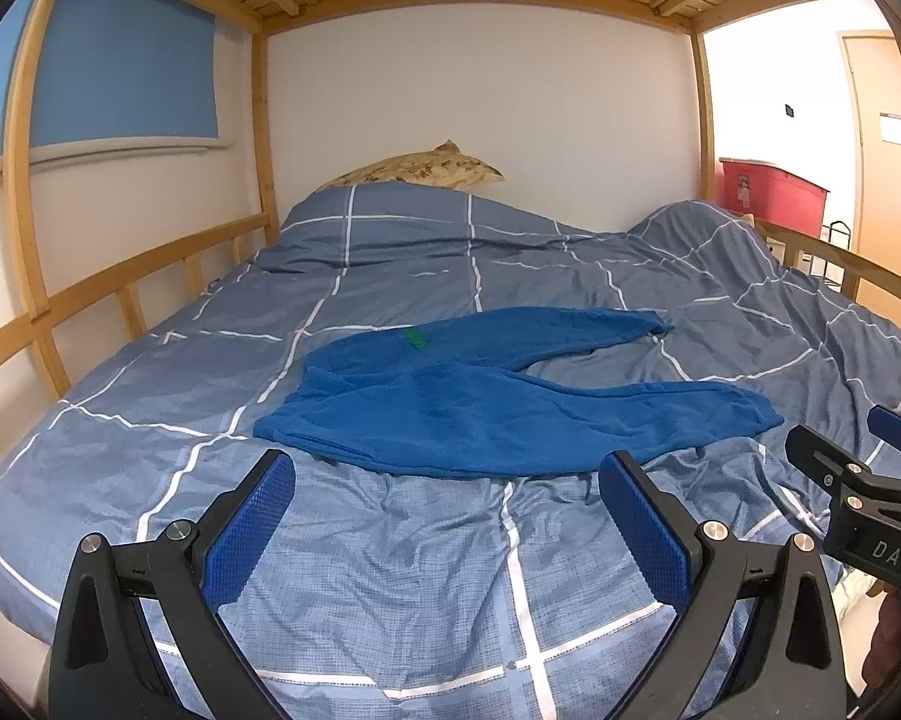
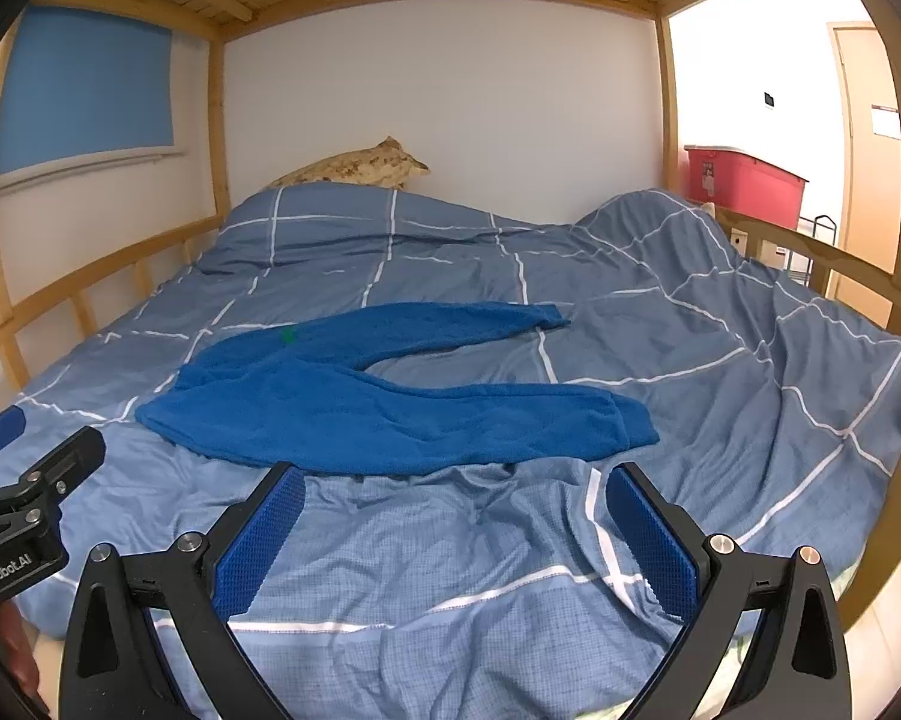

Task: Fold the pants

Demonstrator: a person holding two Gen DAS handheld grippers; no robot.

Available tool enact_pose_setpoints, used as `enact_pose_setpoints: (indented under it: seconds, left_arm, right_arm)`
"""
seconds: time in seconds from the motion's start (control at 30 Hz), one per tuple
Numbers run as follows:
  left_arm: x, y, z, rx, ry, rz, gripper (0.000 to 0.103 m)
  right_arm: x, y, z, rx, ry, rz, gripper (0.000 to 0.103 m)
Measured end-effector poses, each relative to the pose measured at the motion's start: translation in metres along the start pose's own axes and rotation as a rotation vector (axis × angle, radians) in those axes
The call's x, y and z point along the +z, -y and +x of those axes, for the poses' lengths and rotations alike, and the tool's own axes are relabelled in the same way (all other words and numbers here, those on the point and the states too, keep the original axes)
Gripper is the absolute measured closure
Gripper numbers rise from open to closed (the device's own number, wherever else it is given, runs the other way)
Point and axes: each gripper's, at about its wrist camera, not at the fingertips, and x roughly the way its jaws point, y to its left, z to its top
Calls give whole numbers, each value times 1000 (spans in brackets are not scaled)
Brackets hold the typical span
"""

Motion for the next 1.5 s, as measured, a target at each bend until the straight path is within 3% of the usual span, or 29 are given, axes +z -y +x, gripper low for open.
enact_pose_setpoints:
  seconds: [1.5]
  left_arm:
    - [7, 3, -2, -2, 19, 7, 0]
  right_arm:
    - [2, 2, -2, -1, 5, -2, 1]
